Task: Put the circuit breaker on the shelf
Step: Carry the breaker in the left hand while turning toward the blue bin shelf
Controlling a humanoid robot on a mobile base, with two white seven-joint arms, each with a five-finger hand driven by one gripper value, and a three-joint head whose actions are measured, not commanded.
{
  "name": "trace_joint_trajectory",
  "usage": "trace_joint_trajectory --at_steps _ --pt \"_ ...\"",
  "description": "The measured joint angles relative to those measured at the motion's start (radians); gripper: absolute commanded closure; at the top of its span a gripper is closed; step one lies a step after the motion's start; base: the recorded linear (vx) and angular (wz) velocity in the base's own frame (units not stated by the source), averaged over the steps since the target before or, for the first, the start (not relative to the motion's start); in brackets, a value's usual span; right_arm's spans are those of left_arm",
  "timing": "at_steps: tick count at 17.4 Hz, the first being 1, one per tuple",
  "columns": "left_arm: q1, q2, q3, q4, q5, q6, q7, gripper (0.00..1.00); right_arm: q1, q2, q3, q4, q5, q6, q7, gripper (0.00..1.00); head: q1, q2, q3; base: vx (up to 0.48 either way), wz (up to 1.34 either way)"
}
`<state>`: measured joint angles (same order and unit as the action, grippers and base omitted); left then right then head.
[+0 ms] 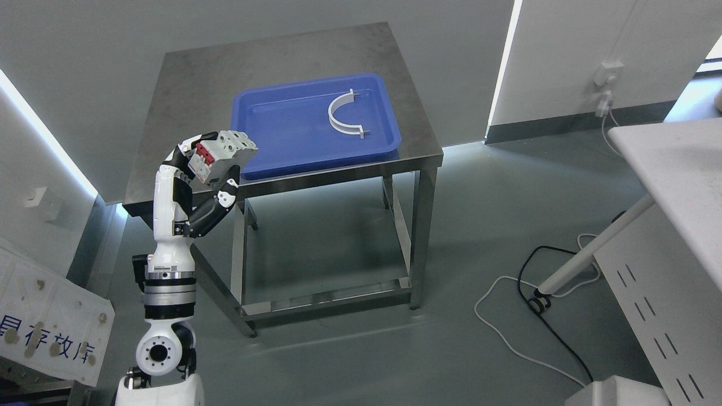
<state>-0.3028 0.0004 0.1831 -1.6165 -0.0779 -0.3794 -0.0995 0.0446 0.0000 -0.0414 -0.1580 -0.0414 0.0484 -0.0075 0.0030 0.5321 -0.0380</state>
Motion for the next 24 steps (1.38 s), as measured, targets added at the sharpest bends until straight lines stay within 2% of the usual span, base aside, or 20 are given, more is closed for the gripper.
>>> trace_joint_trajectory --at_steps 17,24 --pt "0.04 0.0 0.022 -0.055 0.022 -0.013 0.0 0.85 0.0 0.0 0.0 0.0 0.0 0.0 0.004 0.0 0.0 0.0 0.0 -0.367 0.09" --pt "0.04 0.0 0.033 -0.067 0.022 -0.027 -0.007 0.89 0.0 0.0 0.0 0.0 0.0 0.0 0.004 0.0 0.0 0.0 0.0 -0.351 0.21"
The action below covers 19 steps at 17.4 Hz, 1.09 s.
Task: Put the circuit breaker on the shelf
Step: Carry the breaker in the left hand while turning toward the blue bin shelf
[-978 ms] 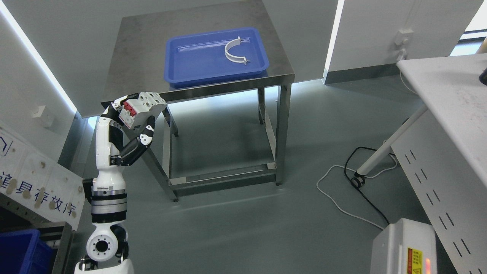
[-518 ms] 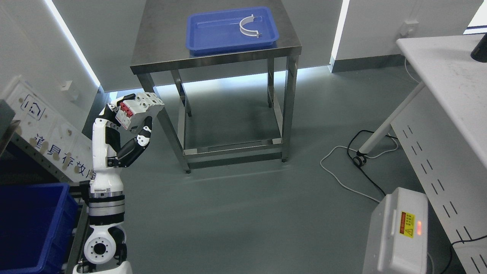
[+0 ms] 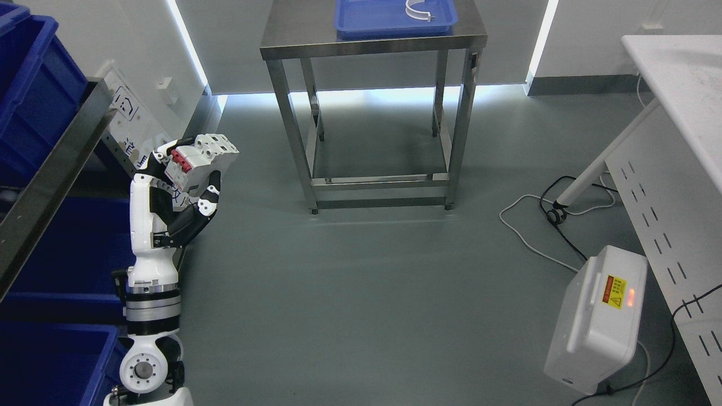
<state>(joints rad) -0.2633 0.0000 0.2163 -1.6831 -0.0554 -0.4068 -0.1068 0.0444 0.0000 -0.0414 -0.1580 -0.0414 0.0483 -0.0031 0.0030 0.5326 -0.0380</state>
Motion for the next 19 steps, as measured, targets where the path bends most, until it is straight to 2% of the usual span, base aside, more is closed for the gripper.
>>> trace_joint_trajectory --at_steps 5,10,19 --pt "-0.031 0.0 0.0 -0.007 0.0 -0.005 -0.006 0.89 0.0 0.0 0.0 0.0 0.0 0.0 0.0 0.0 0.0 0.0 0.0 -0.362 0.14" --pt "-0.088 0.0 -0.004 -0.01 0.0 0.064 -0.025 0.89 0.001 0.0 0.0 0.0 0.0 0.0 -0.002 0.0 0.0 0.0 0.0 -0.354 0.45" --pt "-0.19 0.025 0.007 -0.014 -0.002 0.114 -0.116 0.88 0.0 0.0 0.0 0.0 0.0 0.0 -0.003 0.0 0.0 0.0 0.0 -0.191 0.93"
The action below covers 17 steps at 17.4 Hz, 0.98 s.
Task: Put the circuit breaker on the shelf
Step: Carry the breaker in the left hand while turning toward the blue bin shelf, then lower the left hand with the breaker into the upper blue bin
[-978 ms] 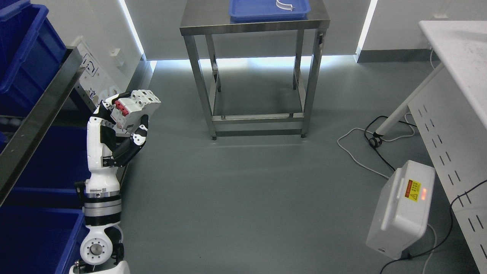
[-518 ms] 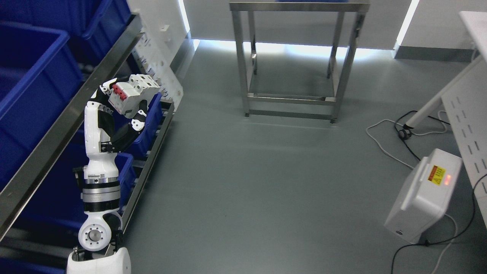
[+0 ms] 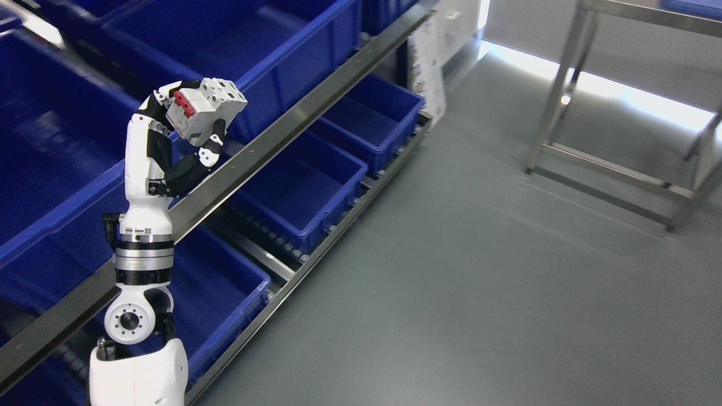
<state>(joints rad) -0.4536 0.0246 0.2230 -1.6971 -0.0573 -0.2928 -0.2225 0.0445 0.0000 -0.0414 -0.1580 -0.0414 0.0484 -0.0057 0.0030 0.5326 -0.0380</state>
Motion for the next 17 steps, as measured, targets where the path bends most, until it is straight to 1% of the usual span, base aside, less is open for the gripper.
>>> trace_joint_trajectory --at_steps 5,9,11,14,17 --pt "-0.065 0.056 0.007 -0.001 -0.001 0.081 -0.064 0.88 0.0 0.0 0.0 0.0 0.0 0.0 0.014 0.0 0.0 0.0 0.0 -0.039 0.86" --pt "-0.125 0.136 -0.01 0.0 -0.026 0.223 -0.104 0.87 0.0 0.0 0.0 0.0 0.0 0.0 0.004 0.0 0.0 0.0 0.0 0.073 0.51" --pt "-0.156 0.179 -0.028 0.003 -0.053 0.276 -0.111 0.86 0.0 0.0 0.0 0.0 0.0 0.0 0.003 0.0 0.0 0.0 0.0 0.088 0.44" --pt "-0.208 0.225 -0.064 0.017 -0.101 0.31 -0.134 0.85 0.0 0.0 0.0 0.0 0.0 0.0 0.002 0.0 0.0 0.0 0.0 0.087 0.34" --pt "-0.254 0.25 -0.106 0.041 -0.139 0.32 -0.145 0.85 0.0 0.0 0.0 0.0 0.0 0.0 0.001 0.0 0.0 0.0 0.0 0.105 0.21"
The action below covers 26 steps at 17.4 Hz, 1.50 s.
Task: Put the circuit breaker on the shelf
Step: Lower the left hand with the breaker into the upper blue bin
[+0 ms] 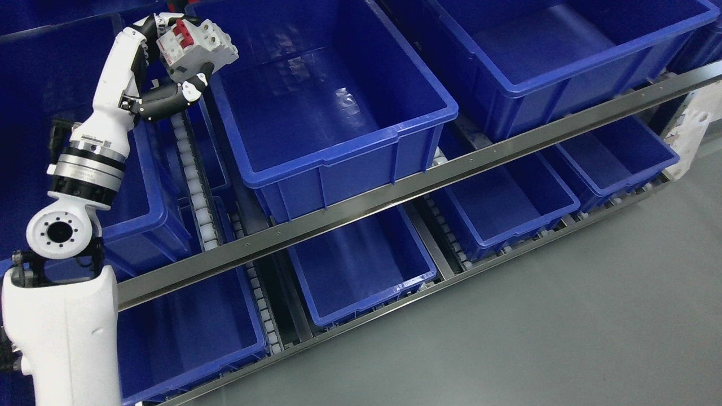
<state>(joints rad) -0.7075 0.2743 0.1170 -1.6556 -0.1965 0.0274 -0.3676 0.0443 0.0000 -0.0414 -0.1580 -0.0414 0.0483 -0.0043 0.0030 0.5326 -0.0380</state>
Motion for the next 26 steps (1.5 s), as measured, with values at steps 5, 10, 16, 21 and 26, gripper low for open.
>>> trace_joint_trajectory --at_steps 5,10,16,21,26 --pt "-0.063 0.013 -0.051 0.062 -0.035 0.0 -0.004 0.86 0.0 0.0 0.0 0.0 0.0 0.0 -0.003 0.0 0.0 0.0 0.0 0.1 0.02" --pt "-0.143 -0.007 -0.093 0.159 -0.098 -0.018 -0.004 0.86 0.0 0.0 0.0 0.0 0.0 0.0 -0.002 0.0 0.0 0.0 0.0 0.078 -0.06" --pt "-0.245 -0.029 -0.14 0.304 -0.176 -0.081 -0.038 0.84 0.0 0.0 0.0 0.0 0.0 0.0 0.001 0.0 0.0 0.0 0.0 0.044 -0.03" --pt "-0.336 -0.042 -0.19 0.461 -0.288 -0.128 -0.076 0.8 0.0 0.0 0.0 0.0 0.0 0.0 0.001 0.0 0.0 0.0 0.0 0.001 -0.01" --pt "-0.444 -0.055 -0.25 0.66 -0.365 -0.154 -0.084 0.8 0.0 0.0 0.0 0.0 0.0 0.0 0.001 0.0 0.0 0.0 0.0 0.0 0.0"
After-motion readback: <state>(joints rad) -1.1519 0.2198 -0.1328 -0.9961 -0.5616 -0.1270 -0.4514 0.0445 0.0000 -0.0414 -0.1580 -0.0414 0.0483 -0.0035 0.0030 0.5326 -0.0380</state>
